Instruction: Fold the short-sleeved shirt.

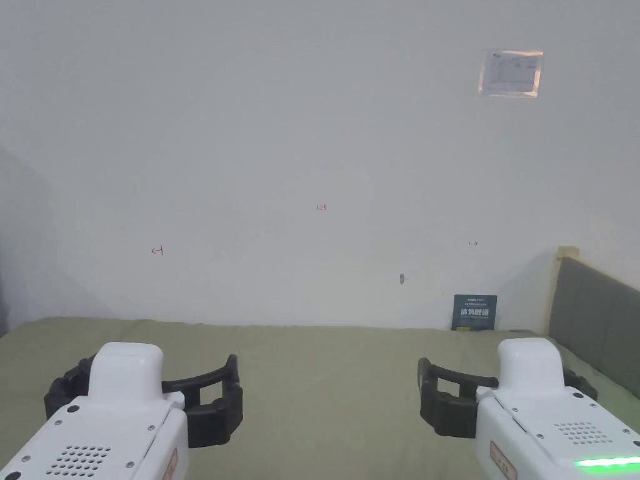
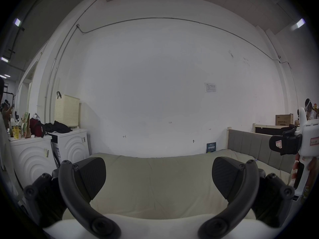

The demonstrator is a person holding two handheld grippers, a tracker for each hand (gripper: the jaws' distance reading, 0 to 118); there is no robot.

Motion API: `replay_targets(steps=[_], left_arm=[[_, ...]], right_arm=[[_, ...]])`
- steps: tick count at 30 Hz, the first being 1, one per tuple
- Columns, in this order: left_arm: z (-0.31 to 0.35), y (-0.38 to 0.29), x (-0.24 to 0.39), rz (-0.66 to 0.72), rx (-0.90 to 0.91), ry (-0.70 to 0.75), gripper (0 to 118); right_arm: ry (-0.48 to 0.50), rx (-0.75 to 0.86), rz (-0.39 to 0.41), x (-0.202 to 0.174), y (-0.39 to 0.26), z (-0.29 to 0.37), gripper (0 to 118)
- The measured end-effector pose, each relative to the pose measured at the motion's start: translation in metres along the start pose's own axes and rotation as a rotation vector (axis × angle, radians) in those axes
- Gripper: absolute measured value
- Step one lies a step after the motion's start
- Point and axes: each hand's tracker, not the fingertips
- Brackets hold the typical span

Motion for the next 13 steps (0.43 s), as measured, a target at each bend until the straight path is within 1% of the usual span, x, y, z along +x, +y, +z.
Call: replay_targets(steps=[7,13], left_arm=[[0.0001,0.0007,0.0023,-0.002,0.000,-0.007,118],[0.0000,-0.0017,0.0053,0.001,-0.006,-0.014,118]], right_arm=[[0.004,-0.002,-0.011,0.0013,-0.0013,-0.0001,118],[0.005,-0.002,-0.004,0.0010,-0.0033,-0.0005,118]])
